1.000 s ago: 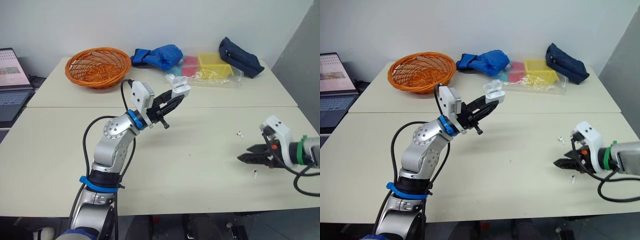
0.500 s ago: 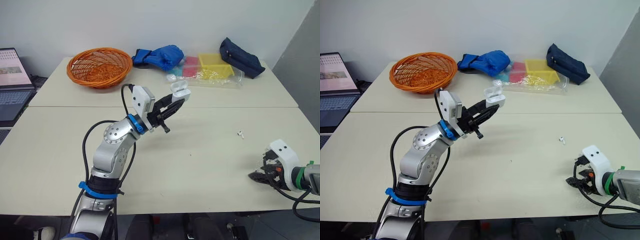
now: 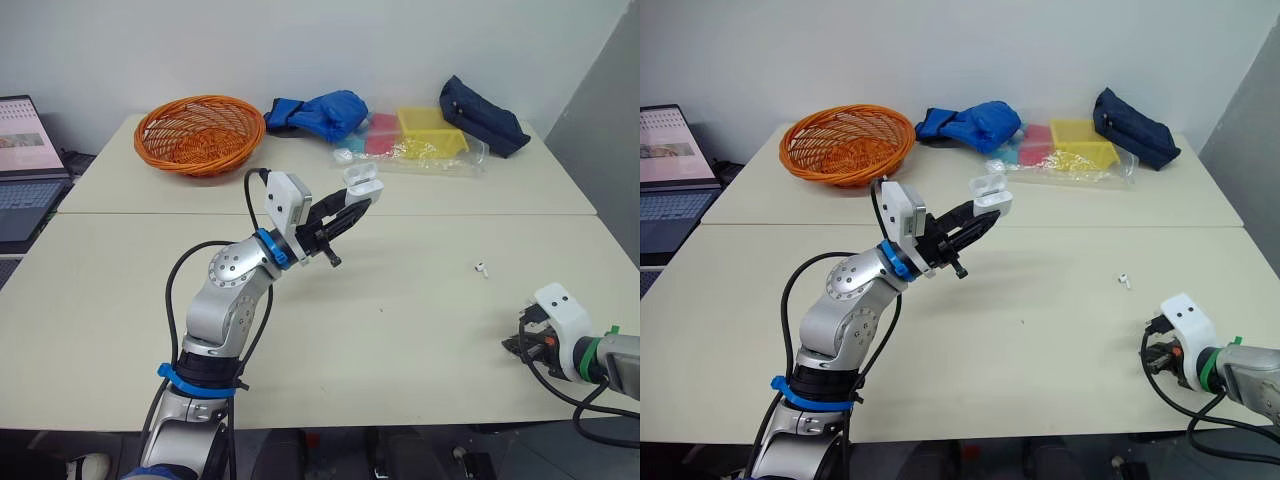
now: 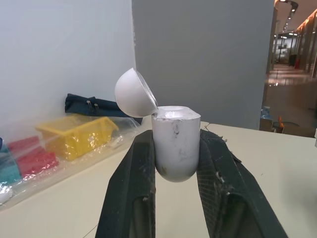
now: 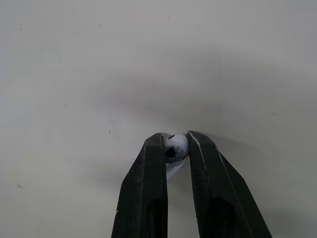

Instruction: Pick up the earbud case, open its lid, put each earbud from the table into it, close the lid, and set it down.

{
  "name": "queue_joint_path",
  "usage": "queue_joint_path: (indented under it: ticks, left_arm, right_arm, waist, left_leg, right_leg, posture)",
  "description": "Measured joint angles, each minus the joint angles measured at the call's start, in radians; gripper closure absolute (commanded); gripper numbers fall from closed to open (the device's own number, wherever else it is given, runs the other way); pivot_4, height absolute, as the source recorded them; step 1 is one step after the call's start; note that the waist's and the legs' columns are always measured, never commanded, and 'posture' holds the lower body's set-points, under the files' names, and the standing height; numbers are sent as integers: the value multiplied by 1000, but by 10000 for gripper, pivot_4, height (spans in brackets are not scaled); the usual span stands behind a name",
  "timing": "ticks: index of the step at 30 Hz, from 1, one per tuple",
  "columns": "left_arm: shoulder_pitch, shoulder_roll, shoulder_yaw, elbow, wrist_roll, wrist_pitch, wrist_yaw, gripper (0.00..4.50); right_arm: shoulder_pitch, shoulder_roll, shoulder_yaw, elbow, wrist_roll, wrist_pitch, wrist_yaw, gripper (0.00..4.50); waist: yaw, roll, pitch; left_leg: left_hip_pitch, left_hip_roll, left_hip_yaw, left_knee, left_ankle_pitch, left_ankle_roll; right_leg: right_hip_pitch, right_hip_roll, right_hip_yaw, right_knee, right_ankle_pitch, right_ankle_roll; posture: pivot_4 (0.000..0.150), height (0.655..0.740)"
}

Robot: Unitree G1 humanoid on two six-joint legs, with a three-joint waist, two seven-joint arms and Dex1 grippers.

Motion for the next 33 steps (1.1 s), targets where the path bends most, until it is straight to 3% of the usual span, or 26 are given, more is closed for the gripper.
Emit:
queue_joint_path:
  ticks: [4,9,14,23,33]
  left_arm:
    - [0,1,1,-1,0,1,1,37489]
    - [0,1,-2,-2,-3,4,-3,37489]
    - [-14,0,0,1,-3,6,-5,37489]
    - [-1,13,0,-12,-3,12,-3,37489]
    - [-1,13,0,-27,-12,14,-2,37489]
  right_arm:
    - [-20,-5,44,4,-18,-97,89,42182]
    - [-75,-97,164,-50,-107,-557,465,42182]
    - [-215,-121,325,241,-335,-939,658,42182]
    - [-298,-97,436,508,-484,-1318,851,42182]
    - [-332,-63,428,577,-522,-1377,840,7731]
  waist:
    - [-5,0,0]
    - [-10,0,0]
    - [-10,-1,1]
    - [-9,-1,1]
    - [-7,-1,1]
  left_leg:
    - [2,0,1,0,0,0]
    - [4,1,-1,-1,0,0]
    - [4,-1,2,1,0,0]
    - [5,0,2,0,0,0]
    - [8,0,2,1,0,0]
  right_leg:
    - [1,1,1,1,0,0]
    - [2,2,0,1,0,-1]
    - [2,0,2,1,0,0]
    - [2,1,2,2,0,0]
    - [3,1,3,6,0,-1]
  posture:
    - [1500,7400]
    - [1500,7400]
    - [1500,7400]
    - [1500,7400]
    - [1500,7400]
